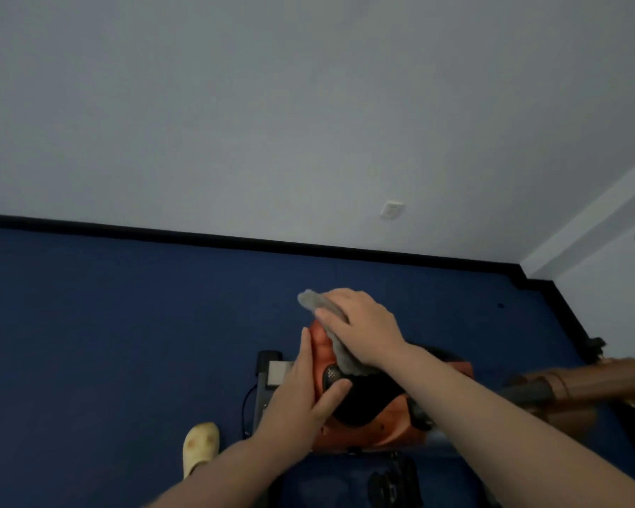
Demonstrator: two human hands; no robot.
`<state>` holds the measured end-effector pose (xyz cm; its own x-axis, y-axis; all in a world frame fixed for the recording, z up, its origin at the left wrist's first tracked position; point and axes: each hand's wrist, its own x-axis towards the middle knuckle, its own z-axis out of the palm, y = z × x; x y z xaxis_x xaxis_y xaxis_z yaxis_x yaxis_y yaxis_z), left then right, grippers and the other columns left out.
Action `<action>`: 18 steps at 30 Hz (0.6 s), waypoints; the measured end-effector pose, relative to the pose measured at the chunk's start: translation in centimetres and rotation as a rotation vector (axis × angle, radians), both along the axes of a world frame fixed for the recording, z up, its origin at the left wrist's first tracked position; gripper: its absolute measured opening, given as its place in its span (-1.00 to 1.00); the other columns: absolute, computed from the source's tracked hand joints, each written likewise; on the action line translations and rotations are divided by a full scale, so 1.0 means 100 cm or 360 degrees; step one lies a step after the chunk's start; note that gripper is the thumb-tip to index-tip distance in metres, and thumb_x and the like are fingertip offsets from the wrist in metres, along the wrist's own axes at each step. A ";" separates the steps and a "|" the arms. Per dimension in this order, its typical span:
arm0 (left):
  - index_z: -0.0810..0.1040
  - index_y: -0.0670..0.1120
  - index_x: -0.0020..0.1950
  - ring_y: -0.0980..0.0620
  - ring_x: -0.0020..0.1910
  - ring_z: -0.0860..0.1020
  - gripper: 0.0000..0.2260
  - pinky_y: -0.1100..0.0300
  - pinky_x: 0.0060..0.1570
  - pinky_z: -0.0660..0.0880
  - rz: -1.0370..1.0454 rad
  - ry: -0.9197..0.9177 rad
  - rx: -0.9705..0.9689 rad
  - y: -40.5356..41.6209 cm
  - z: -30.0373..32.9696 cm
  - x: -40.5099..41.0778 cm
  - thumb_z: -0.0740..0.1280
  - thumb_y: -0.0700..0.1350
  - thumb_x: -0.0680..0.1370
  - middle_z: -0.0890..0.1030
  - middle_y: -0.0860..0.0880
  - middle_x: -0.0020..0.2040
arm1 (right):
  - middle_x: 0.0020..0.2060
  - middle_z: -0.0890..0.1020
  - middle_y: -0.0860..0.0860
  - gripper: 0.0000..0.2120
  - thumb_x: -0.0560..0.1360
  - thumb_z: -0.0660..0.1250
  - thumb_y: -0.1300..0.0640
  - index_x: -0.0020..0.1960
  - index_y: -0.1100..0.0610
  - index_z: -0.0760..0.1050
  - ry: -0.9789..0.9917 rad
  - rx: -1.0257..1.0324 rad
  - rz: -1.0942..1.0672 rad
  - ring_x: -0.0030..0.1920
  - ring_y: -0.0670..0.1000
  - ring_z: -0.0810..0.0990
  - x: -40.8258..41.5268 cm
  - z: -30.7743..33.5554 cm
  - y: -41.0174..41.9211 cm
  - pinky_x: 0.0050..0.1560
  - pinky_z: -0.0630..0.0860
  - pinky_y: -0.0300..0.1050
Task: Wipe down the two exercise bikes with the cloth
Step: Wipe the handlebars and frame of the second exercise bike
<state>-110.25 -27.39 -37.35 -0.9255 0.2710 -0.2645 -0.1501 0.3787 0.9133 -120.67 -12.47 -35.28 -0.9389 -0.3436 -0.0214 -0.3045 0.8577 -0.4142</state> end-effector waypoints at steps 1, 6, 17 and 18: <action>-0.49 0.45 0.27 0.16 0.40 0.35 -0.20 0.07 0.36 0.39 -0.0011 0.0016 -0.0015 -0.001 0.000 -0.001 0.14 0.50 0.41 0.20 0.13 0.53 | 0.29 0.45 -0.27 -0.51 0.51 -0.02 -0.36 0.32 -0.21 0.40 0.0068 -0.0021 0.0146 0.30 -0.16 0.37 0.002 -0.002 0.006 0.16 0.38 -0.08; -0.40 0.19 0.51 0.09 0.48 0.24 -0.10 -0.03 0.42 0.30 -0.0025 0.0047 -0.0083 -0.003 0.001 -0.004 0.16 0.43 0.46 0.13 0.08 0.57 | 0.27 0.51 -0.22 -0.66 0.58 0.07 -0.22 0.27 -0.24 0.45 -0.0498 -0.0346 -0.0076 0.27 -0.15 0.45 -0.023 0.001 0.027 0.17 0.31 -0.20; -0.22 0.12 0.58 0.06 0.45 0.25 -0.20 -0.01 0.38 0.33 -0.0058 0.0198 -0.0266 -0.003 0.003 -0.007 0.15 0.36 0.53 0.22 0.03 0.53 | 0.22 0.44 -0.26 -0.60 0.50 0.10 -0.32 0.22 -0.19 0.48 -0.0212 -0.0026 0.0390 0.30 -0.16 0.32 -0.010 0.009 0.005 0.22 0.27 -0.09; -0.27 0.09 0.58 0.06 0.46 0.22 -0.18 -0.02 0.39 0.32 -0.0067 0.0186 -0.0310 -0.003 0.004 -0.008 0.15 0.35 0.53 0.20 0.03 0.54 | 0.14 0.49 -0.22 -0.66 0.51 0.13 -0.29 0.14 -0.16 0.51 -0.0328 0.0002 0.0297 0.24 -0.11 0.39 -0.019 0.012 -0.001 0.16 0.35 -0.06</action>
